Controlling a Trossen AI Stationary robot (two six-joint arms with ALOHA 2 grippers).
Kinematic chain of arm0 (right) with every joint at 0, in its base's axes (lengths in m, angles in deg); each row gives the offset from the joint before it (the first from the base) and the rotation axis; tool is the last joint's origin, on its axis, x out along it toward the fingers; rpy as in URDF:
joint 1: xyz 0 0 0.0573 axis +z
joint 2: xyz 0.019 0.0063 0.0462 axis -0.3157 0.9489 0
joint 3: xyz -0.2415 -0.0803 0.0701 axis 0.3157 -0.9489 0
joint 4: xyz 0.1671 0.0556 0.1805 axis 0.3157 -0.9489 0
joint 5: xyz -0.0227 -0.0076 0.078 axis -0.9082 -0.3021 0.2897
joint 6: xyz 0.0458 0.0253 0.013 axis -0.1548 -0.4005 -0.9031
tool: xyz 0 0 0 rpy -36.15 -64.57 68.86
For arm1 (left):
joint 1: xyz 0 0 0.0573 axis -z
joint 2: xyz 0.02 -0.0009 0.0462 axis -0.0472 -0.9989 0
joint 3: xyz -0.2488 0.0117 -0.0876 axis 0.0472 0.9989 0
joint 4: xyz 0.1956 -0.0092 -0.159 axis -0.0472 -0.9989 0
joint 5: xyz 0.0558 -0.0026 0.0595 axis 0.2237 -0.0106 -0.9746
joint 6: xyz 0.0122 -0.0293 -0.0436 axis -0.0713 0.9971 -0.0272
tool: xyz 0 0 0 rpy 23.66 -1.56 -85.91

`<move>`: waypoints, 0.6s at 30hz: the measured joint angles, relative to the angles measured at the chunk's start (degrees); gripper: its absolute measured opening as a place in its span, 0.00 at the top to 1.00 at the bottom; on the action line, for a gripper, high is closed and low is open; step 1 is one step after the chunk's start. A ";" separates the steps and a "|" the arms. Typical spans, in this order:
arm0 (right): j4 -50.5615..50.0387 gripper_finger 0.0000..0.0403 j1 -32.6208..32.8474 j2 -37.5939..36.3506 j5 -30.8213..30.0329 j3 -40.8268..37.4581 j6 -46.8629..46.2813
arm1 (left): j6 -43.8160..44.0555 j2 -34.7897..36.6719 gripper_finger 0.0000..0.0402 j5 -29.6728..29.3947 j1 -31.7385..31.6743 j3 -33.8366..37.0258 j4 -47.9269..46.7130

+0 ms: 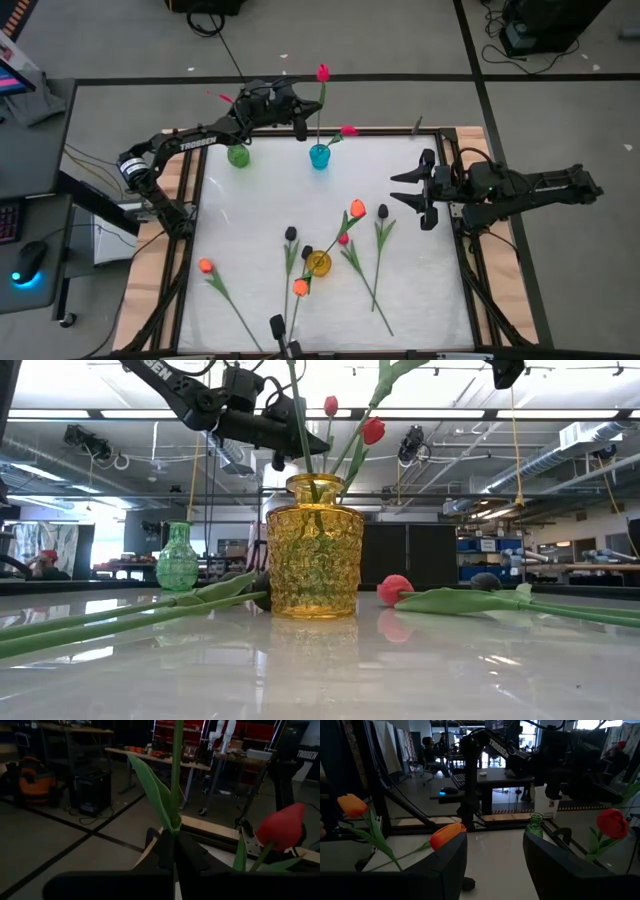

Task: Sort flowers into vase by color
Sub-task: Put the bottom pink flower into the blue vase

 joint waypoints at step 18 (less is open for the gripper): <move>-0.02 0.50 0.00 0.00 0.01 0.00 0.01 | -0.25 -1.28 0.97 -0.69 0.44 -0.04 -3.63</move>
